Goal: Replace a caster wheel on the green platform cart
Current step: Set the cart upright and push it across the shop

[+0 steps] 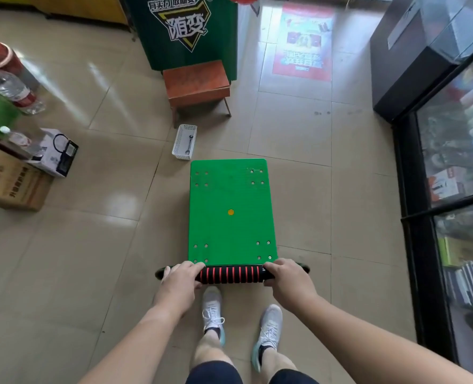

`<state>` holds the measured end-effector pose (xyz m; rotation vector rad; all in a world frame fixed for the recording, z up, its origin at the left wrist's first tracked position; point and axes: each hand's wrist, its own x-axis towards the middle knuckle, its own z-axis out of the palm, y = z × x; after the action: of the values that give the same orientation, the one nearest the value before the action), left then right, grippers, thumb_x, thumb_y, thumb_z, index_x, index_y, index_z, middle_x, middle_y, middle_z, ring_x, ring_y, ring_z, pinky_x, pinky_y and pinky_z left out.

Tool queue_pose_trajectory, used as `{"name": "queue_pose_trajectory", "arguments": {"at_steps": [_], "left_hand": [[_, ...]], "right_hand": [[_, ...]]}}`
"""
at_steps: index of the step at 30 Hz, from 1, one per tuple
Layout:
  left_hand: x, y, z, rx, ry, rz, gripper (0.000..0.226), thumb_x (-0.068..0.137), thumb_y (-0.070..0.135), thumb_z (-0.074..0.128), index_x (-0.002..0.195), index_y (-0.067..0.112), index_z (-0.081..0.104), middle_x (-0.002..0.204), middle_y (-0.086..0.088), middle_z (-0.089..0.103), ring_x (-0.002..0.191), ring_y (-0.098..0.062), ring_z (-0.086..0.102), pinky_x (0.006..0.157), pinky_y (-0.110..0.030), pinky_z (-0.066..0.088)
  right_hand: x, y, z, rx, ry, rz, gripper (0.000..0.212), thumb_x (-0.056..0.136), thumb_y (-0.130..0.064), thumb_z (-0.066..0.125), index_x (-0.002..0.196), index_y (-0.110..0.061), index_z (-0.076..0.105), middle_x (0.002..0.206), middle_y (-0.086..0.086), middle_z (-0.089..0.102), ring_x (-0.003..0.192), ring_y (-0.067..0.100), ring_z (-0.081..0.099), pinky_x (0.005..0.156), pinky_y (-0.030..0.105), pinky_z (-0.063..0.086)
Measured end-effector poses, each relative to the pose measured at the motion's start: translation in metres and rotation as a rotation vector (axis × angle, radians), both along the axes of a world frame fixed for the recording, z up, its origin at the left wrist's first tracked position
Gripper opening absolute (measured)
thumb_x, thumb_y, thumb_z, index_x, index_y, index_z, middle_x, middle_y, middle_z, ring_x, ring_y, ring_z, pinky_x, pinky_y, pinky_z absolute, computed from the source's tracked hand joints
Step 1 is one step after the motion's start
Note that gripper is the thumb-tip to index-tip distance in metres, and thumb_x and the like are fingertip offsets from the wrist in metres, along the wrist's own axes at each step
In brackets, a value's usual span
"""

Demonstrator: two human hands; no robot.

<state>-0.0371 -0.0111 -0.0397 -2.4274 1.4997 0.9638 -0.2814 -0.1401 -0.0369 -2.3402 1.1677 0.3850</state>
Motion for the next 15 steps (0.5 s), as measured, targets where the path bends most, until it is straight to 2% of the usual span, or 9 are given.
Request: {"name": "queue_pose_trajectory", "arguments": {"at_steps": [8,12,15], "left_hand": [[0.035,-0.044,-0.002,-0.010,0.037,-0.065,0.044,0.105,0.027,0.054,0.148,0.033,0.046,0.137,0.005,0.056,0.133,-0.020,0.049,0.123,-0.046,0.022],[0.058,-0.076,0.001,-0.041,0.015,-0.099,0.041,0.107,0.031,0.051,0.147,0.032,0.045,0.134,0.004,0.057,0.130,-0.021,0.050,0.119,-0.041,0.027],[0.071,-0.099,0.002,-0.048,0.018,-0.113,0.041,0.107,0.031,0.051,0.147,0.031,0.045,0.133,0.001,0.057,0.128,-0.024,0.050,0.117,-0.041,0.031]], "right_hand": [[0.029,-0.036,-0.006,0.015,-0.010,-0.135,0.031,0.095,-0.026,0.063,0.127,-0.028,0.063,0.113,-0.001,0.064,0.112,0.024,0.055,0.081,0.030,0.043],[0.053,-0.066,-0.004,-0.012,-0.017,-0.154,0.024,0.095,-0.022,0.063,0.119,-0.024,0.066,0.109,0.001,0.065,0.103,0.025,0.053,0.079,0.030,0.037],[0.066,-0.087,-0.006,-0.039,-0.018,-0.177,0.026,0.095,-0.020,0.063,0.121,-0.024,0.065,0.108,0.000,0.065,0.101,0.026,0.053,0.084,0.034,0.041]]}}
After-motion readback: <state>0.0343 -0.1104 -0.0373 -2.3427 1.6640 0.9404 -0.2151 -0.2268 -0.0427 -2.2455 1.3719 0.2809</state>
